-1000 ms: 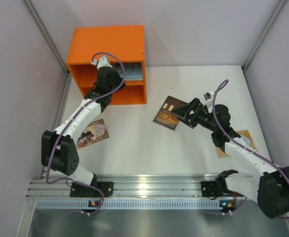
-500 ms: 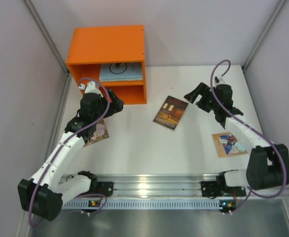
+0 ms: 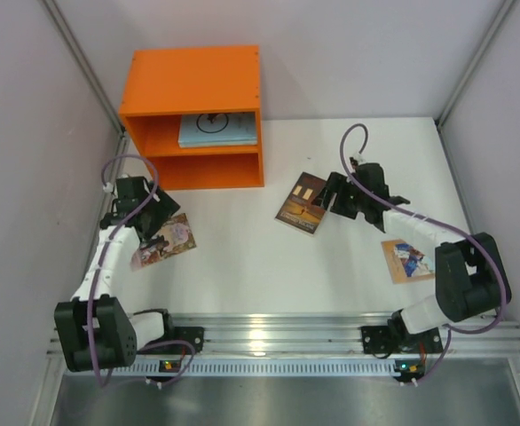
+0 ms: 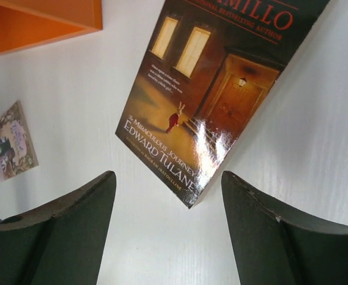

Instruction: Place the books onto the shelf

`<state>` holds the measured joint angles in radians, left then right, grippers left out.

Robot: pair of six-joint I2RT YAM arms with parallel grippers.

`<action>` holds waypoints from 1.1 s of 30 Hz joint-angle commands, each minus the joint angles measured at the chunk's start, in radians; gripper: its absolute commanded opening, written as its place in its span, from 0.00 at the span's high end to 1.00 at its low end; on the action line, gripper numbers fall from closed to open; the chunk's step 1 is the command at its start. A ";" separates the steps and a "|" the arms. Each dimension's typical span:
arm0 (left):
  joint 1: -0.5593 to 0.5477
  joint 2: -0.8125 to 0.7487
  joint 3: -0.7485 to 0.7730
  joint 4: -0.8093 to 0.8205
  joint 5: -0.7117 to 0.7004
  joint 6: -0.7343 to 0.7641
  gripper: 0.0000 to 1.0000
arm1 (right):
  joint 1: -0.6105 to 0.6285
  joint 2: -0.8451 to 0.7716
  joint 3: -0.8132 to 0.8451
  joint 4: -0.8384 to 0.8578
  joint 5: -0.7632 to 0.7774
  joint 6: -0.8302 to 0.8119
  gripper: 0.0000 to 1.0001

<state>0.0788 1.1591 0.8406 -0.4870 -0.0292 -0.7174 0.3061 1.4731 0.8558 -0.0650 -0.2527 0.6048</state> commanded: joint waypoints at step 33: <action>-0.300 0.057 -0.150 0.318 0.440 0.091 0.34 | 0.201 0.112 -0.132 -0.056 0.187 -0.092 1.00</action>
<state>-0.2081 1.2095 0.6579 -0.2237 0.3664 -0.6613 0.4366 1.6417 0.7876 0.0677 -0.0456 0.6106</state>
